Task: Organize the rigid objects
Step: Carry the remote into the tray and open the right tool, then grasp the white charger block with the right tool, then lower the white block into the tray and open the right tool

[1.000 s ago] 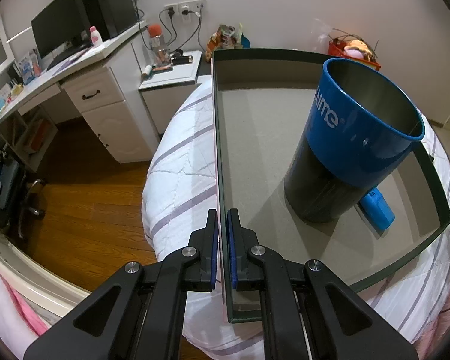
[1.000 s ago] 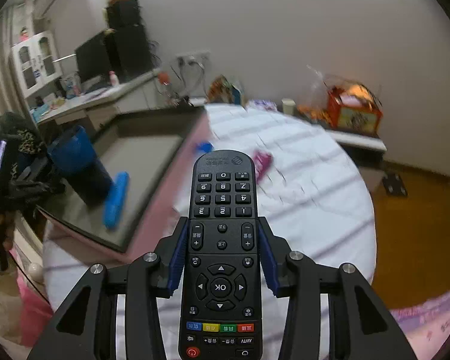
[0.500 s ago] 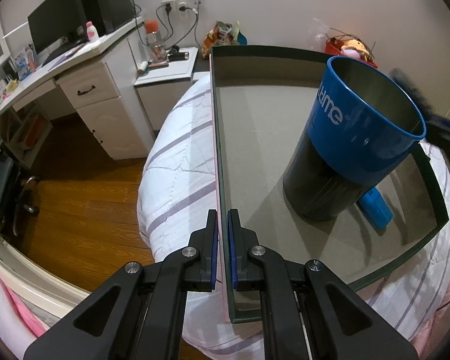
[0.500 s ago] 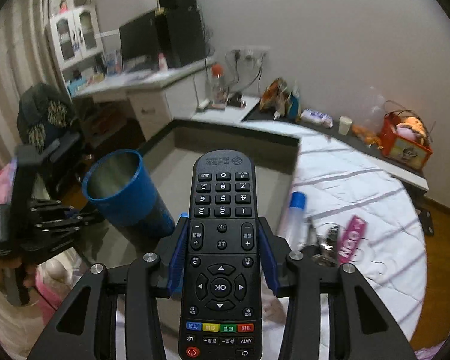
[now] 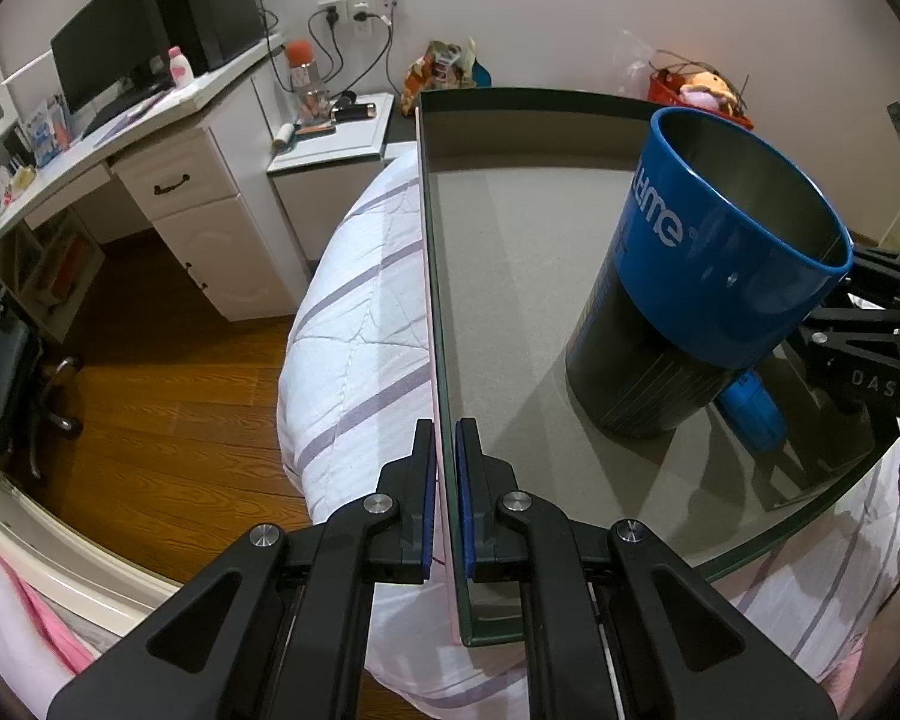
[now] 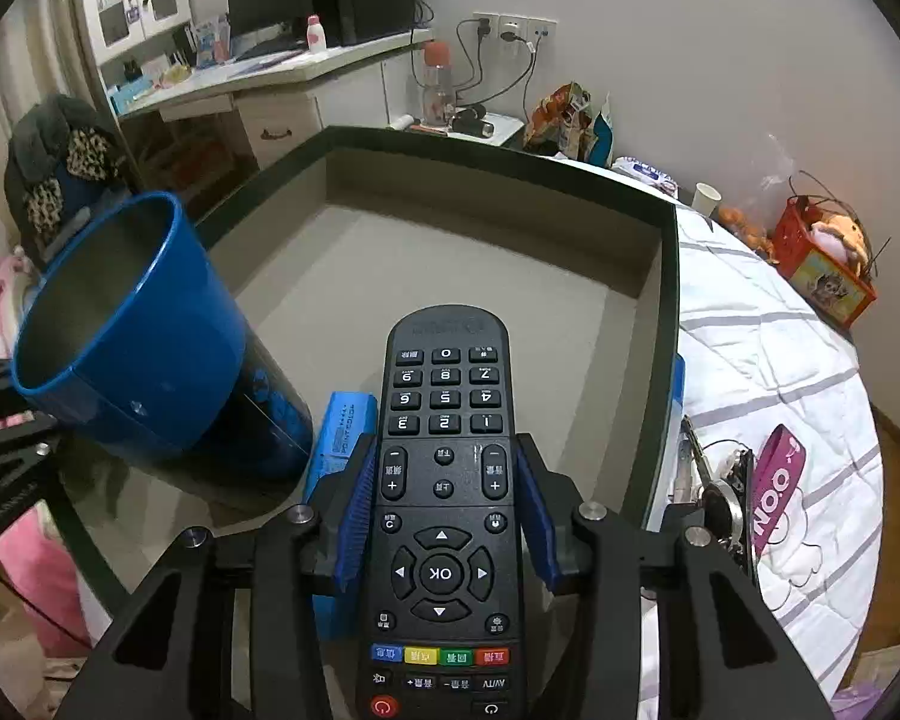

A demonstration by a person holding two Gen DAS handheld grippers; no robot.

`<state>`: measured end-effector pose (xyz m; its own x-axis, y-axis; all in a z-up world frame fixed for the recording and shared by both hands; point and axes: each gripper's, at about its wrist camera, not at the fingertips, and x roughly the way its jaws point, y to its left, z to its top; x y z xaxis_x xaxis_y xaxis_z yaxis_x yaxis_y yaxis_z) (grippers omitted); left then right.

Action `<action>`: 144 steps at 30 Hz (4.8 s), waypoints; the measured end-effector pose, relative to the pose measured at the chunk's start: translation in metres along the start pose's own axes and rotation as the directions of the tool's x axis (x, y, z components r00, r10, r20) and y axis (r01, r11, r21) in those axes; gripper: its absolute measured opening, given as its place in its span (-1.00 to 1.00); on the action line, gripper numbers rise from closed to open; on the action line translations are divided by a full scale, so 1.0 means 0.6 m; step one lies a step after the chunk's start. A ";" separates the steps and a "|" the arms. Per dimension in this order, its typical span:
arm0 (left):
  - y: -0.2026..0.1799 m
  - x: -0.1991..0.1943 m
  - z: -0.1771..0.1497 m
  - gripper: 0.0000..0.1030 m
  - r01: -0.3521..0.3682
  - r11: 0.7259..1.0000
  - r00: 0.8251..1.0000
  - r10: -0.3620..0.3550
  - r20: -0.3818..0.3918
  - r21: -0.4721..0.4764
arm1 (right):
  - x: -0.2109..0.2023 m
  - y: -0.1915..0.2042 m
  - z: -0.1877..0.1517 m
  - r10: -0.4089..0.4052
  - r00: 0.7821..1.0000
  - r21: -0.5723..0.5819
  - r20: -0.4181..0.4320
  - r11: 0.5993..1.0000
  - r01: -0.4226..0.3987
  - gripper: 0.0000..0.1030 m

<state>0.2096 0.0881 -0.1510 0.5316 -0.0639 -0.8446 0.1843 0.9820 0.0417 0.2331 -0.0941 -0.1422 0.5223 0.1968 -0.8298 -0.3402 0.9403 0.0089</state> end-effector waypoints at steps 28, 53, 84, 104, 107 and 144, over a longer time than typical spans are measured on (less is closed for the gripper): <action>0.002 -0.001 -0.005 -0.89 -0.010 1.000 1.000 0.010 -0.007 -0.003 | -0.299 -0.118 -0.137 -0.234 0.894 0.290 0.381 0.949 0.125 0.56; -0.016 0.001 -0.004 -0.89 -0.046 0.999 0.999 0.046 -0.018 0.013 | -0.113 -0.144 -0.185 -0.062 0.980 0.259 0.188 0.966 0.011 0.57; -0.019 -0.001 -0.001 -0.88 -0.056 0.998 0.998 0.056 -0.020 0.020 | -0.075 -0.168 -0.160 0.103 0.989 0.153 0.108 0.981 -0.119 0.24; -0.012 0.000 -0.003 -0.88 -0.050 0.999 0.999 0.050 -0.021 0.014 | -0.097 -0.204 -0.211 -0.003 0.999 0.198 0.049 0.980 -0.007 0.28; -0.012 0.000 -0.003 -0.88 -0.049 0.999 0.999 0.050 -0.021 0.014 | -0.099 -0.203 -0.214 -0.007 0.998 0.201 0.069 0.980 -0.007 0.28; -0.004 0.009 0.005 -0.88 -0.027 1.000 0.999 0.028 -0.033 0.010 | 0.048 -0.074 0.107 0.050 0.999 -0.065 0.014 0.997 -0.049 0.27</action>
<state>0.2145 0.0850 -0.1543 0.5090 -0.0309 -0.8602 0.1778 0.9816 0.0699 0.3132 -0.1124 -0.1305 0.5156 0.2471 -0.8204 -0.4155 0.9095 0.0128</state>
